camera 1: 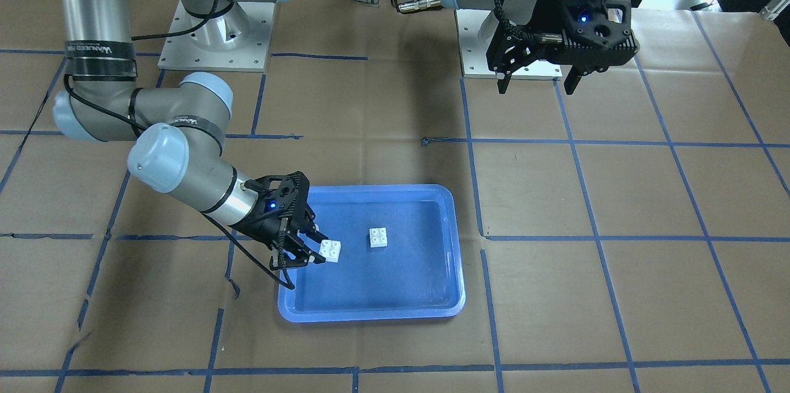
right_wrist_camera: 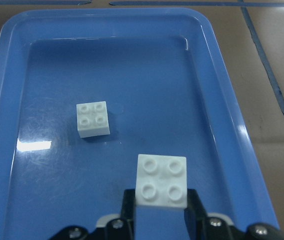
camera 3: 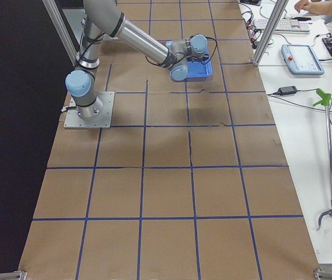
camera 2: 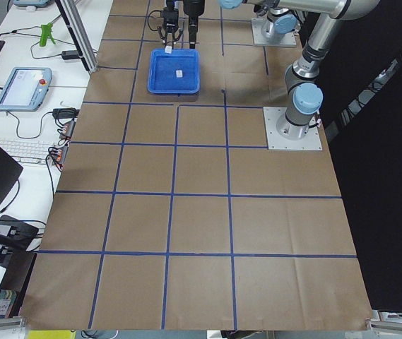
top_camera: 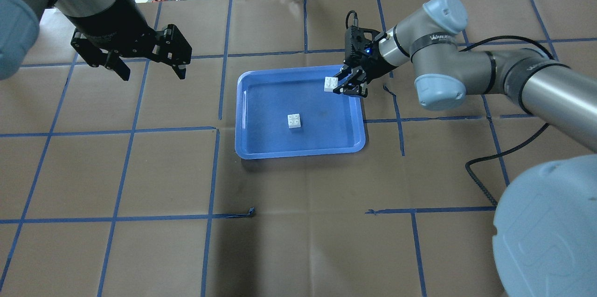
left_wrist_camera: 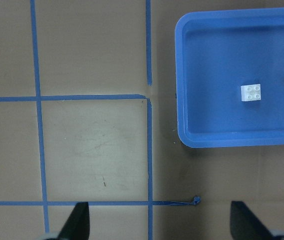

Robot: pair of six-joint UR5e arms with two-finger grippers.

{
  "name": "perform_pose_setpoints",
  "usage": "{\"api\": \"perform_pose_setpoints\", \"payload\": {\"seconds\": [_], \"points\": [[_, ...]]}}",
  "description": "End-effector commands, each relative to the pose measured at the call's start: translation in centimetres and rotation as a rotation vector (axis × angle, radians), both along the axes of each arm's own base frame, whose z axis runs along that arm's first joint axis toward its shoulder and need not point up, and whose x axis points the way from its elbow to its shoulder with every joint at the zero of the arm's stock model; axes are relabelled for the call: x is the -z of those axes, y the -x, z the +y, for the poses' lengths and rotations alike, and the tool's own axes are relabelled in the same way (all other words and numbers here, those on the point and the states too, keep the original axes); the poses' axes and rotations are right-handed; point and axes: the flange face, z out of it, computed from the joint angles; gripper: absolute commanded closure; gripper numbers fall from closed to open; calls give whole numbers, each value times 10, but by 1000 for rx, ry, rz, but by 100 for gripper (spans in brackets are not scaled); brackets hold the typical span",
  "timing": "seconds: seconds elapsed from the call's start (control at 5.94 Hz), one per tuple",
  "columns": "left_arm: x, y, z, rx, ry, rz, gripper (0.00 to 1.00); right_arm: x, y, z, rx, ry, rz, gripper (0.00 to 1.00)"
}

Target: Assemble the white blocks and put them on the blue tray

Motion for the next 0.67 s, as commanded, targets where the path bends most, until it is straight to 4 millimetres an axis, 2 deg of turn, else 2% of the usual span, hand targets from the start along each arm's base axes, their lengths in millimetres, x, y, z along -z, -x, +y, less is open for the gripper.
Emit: {"api": "perform_pose_setpoints", "payload": {"seconds": [0.0, 0.17, 0.51], "points": [[-3, -1, 4, 2, 4, -2, 1, 48, -30, 19, -30, 35, -7, 71], [-4, 0, 4, 3, 6, -1, 1, 60, -41, 23, -50, 40, -4, 70], [-5, 0, 4, 3, 9, 1, 1, 61, -41, 23, -49, 39, -3, 70]]}}
